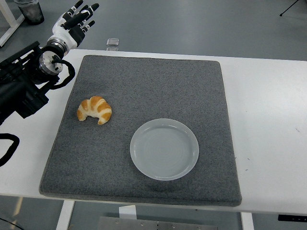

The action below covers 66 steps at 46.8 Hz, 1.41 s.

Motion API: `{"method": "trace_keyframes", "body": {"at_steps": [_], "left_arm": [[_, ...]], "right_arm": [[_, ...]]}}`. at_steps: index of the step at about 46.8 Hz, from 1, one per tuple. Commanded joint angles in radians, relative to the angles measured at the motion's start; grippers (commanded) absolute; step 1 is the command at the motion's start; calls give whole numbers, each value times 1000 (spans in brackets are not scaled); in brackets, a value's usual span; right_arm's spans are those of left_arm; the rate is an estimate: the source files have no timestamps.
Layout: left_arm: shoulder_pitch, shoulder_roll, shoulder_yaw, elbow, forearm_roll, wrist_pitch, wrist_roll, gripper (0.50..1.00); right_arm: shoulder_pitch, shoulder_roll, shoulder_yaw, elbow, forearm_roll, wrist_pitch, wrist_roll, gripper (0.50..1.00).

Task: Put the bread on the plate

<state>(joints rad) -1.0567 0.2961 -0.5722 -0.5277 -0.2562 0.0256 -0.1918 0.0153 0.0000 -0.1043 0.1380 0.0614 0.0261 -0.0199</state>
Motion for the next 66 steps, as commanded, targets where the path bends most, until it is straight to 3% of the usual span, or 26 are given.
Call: {"method": "trace_keyframes", "body": {"at_steps": [1,27,46,53,66], "left_arm": [[0,0,0,0,2,-1,-2,990],[-13,23,2,0,17,-44,-8,992],[-34,28,8,-17,385,-128,0,992],[-51,126,90,-123,489,-219,15,990],[-163,359,382,-399,551,-285,12,990]], "right_arm": [[0,0,0,0,0,0,0,952],[0,0,0,0,0,0,0,952],[0,0,0,0,0,0,0,952],[0,0,0,0,0,0,0,952],[0,0,0,0,0,0,0,952]]}}
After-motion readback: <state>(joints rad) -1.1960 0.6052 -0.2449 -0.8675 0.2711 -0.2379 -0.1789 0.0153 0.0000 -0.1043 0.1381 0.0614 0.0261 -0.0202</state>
